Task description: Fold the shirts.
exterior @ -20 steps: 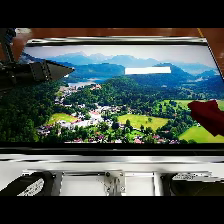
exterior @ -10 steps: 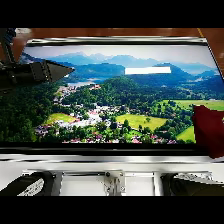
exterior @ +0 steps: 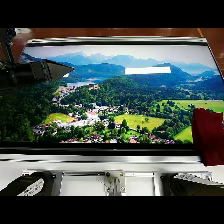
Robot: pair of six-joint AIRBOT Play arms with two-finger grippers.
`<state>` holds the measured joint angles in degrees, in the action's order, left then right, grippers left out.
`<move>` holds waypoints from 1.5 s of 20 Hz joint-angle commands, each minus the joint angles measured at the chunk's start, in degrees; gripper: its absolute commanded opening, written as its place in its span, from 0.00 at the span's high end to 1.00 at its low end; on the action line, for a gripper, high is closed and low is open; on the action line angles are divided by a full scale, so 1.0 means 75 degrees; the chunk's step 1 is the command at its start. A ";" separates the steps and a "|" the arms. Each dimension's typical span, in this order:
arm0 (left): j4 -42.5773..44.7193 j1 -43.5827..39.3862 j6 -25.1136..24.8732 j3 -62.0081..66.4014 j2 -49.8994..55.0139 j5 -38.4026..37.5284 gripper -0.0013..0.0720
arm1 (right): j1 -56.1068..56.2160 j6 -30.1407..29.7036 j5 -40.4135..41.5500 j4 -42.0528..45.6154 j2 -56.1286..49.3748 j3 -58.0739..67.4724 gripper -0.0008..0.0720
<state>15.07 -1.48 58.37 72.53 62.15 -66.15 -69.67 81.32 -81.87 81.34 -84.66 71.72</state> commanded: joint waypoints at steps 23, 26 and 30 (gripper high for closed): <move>1.0054 -0.2838 0.5683 0.1807 0.2871 -0.1749 0.25 | 0.7169 0.0475 -0.0828 0.0423 0.0350 0.1944 0.09; 1.0054 -0.2838 0.5613 0.1807 0.2897 -0.1728 0.25 | 0.7169 0.0475 -0.0831 0.0423 0.0350 0.1944 0.09; 1.0057 -0.2838 0.4940 0.1810 0.2894 -0.1725 0.25 | 0.7169 0.0475 -0.0828 0.0423 0.0350 0.1944 0.09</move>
<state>90.41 -22.76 98.45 86.04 83.79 -79.18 -15.97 84.84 -88.01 84.55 -82.04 86.32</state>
